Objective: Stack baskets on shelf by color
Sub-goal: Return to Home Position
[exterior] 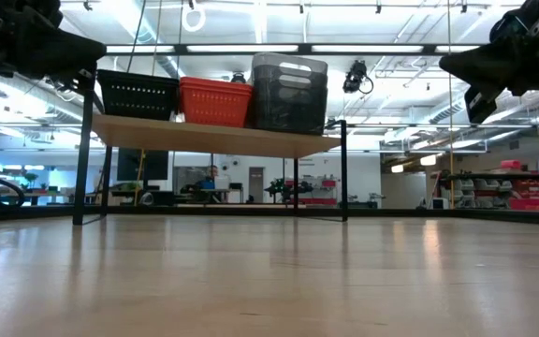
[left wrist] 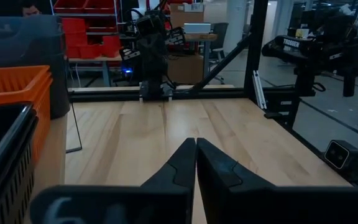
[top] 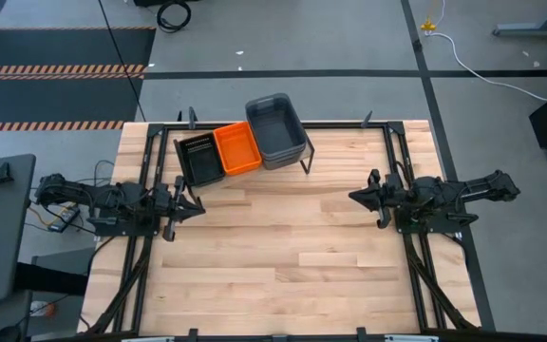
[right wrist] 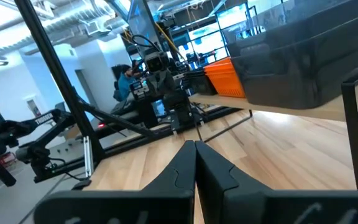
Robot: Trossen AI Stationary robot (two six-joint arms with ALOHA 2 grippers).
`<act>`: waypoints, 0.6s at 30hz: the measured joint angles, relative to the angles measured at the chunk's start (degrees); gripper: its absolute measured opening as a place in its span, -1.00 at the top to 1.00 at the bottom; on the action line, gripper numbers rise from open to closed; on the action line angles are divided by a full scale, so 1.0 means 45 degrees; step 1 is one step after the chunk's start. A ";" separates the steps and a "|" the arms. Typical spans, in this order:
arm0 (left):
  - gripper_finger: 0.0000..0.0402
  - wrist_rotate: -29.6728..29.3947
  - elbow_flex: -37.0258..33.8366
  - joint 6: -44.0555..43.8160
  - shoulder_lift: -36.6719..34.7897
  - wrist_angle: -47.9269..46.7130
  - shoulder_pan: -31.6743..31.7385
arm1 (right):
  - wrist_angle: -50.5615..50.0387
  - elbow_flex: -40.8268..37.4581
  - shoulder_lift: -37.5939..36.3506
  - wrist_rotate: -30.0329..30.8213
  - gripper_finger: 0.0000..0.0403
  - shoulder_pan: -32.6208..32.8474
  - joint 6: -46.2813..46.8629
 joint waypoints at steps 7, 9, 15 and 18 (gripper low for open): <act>0.86 0.0000 0.0000 0.0000 0.0000 -0.0002 0.0000 | -0.0001 0.0000 0.0000 0.0000 0.95 0.0000 -0.0020; 0.86 0.0000 0.0000 0.0000 0.0000 0.0000 0.0000 | -0.0001 0.0000 0.0000 0.0000 0.95 -0.0004 -0.0020; 0.90 -0.0002 0.0000 0.0003 0.0000 0.0000 0.0000 | -0.0001 0.0000 0.0000 0.0001 0.95 -0.0001 -0.0020; 0.91 -0.0004 0.0000 0.0005 0.0000 0.0000 0.0000 | -0.0001 0.0000 0.0000 0.0000 0.95 0.0001 -0.0020</act>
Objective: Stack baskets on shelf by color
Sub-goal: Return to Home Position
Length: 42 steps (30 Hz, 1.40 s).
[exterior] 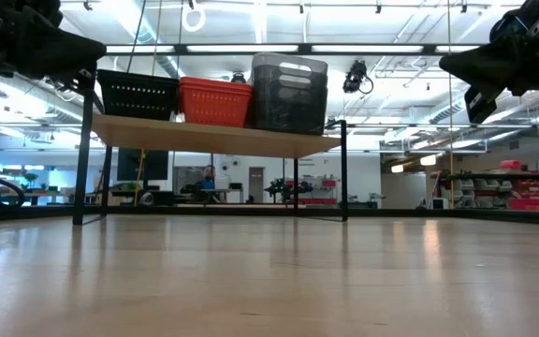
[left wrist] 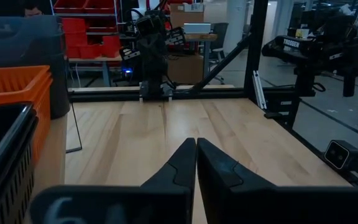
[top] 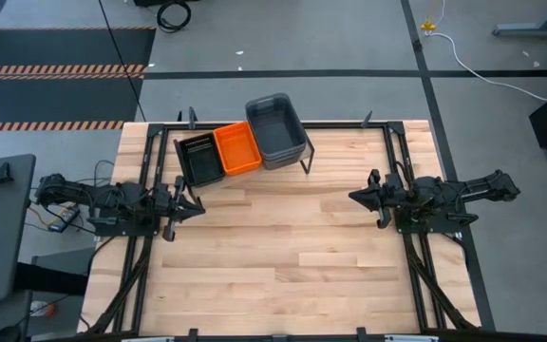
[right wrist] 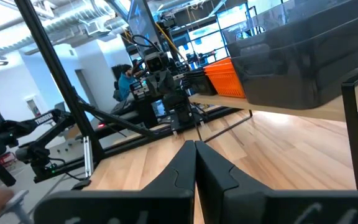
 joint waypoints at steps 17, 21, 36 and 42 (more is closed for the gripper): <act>0.90 0.0004 0.0005 -0.0003 0.0000 -0.0002 0.0000 | -0.0005 -0.0001 0.0000 0.0005 0.95 -0.0005 0.0000; 0.91 0.0002 0.0005 -0.0002 0.0000 -0.0002 0.0000 | -0.0005 -0.0005 0.0000 0.0005 0.95 -0.0005 0.0000; 0.89 0.0004 0.0005 -0.0005 0.0000 -0.0004 0.0000 | -0.0005 -0.0005 0.0000 0.0005 0.95 0.0000 0.0000; 0.88 0.0004 0.0005 -0.0005 0.0000 -0.0002 -0.0002 | -0.0006 -0.0005 0.0001 0.0005 0.95 -0.0005 0.0000</act>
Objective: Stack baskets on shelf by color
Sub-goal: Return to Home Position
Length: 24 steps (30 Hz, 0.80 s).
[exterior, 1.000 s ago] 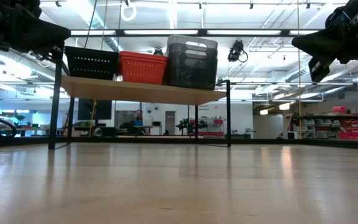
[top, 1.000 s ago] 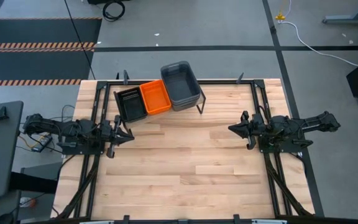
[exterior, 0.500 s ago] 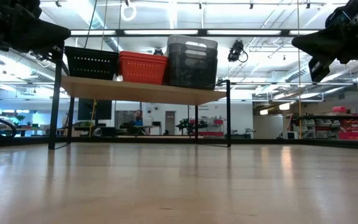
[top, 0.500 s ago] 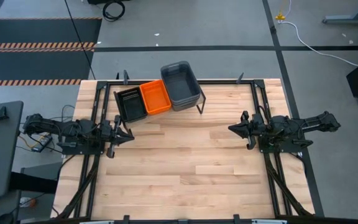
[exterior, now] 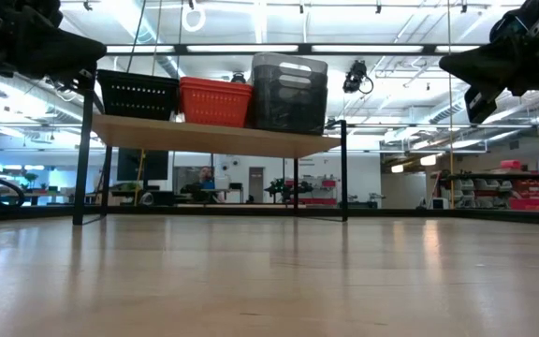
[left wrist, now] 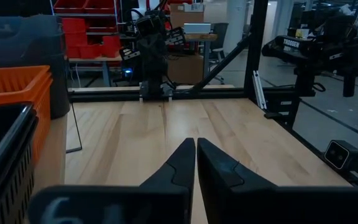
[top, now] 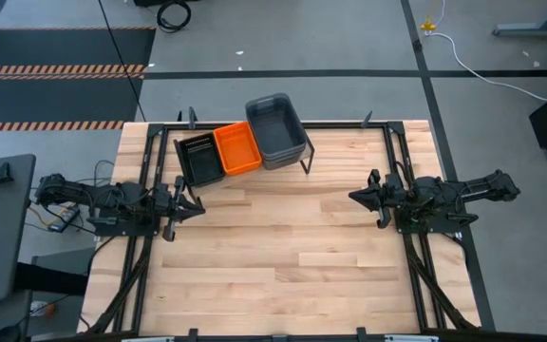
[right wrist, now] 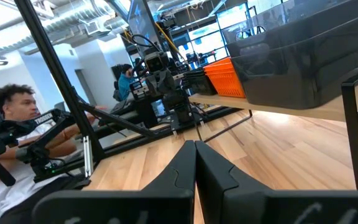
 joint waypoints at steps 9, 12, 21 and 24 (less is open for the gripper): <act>0.85 -0.0002 0.0000 0.0003 0.0000 0.0002 0.0002 | 0.0001 0.0000 0.0004 0.0000 0.95 0.0002 0.0000; 0.88 0.0000 0.0000 0.0000 0.0005 0.0002 0.0002 | 0.0001 0.0000 0.0004 0.0000 0.95 0.0000 0.0000; 0.84 0.0000 0.0000 0.0005 0.0000 -0.0002 0.0002 | -0.0001 0.0000 0.0004 0.0000 0.95 0.0003 0.0000; 0.83 0.0000 0.0000 0.0000 0.0000 -0.0002 -0.0002 | -0.0002 0.0000 0.0002 0.0000 0.95 0.0000 0.0000</act>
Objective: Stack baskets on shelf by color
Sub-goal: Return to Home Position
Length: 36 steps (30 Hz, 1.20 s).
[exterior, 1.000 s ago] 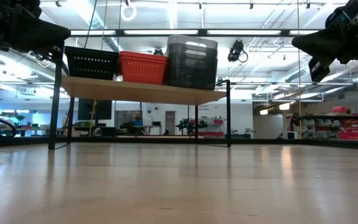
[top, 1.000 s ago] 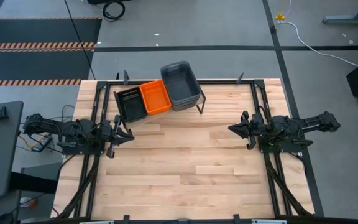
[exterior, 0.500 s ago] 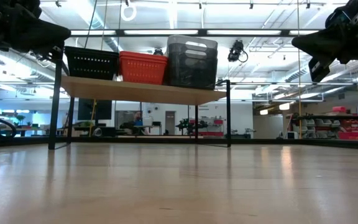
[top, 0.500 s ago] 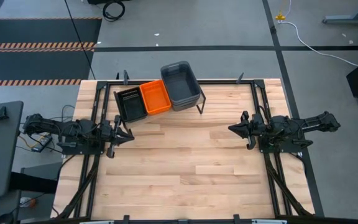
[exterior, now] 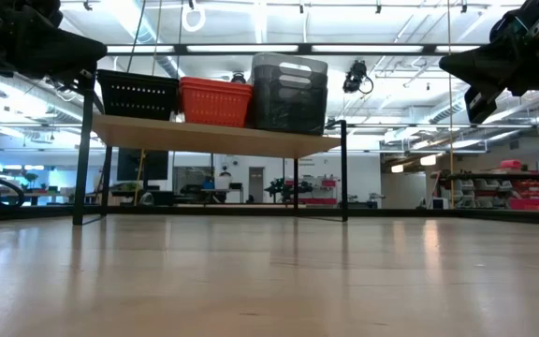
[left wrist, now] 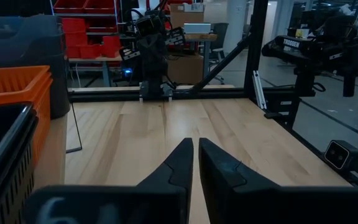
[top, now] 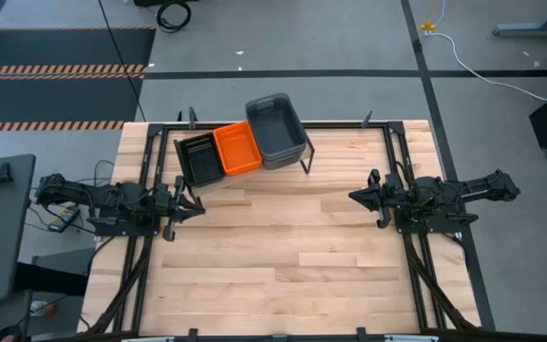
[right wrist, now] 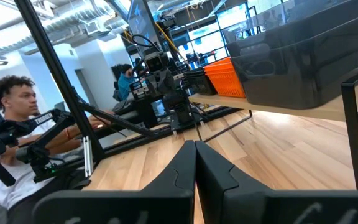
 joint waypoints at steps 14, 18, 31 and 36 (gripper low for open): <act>0.86 0.0000 0.0000 0.0001 0.0005 0.0000 0.0000 | 0.0000 0.0000 -0.0001 0.0000 0.95 0.0001 0.0000; 0.83 -0.0002 0.0000 0.0000 0.0002 0.0002 0.0000 | 0.0004 0.0000 0.0001 0.0000 0.95 0.0005 0.0000; 0.88 -0.0001 0.0000 0.0001 0.0002 0.0004 0.0001 | -0.0001 0.0000 0.0001 0.0000 0.95 0.0000 0.0000; 0.84 -0.0002 0.0000 0.0004 0.0001 0.0003 0.0003 | -0.0001 0.0000 0.0001 0.0000 0.95 0.0002 0.0000</act>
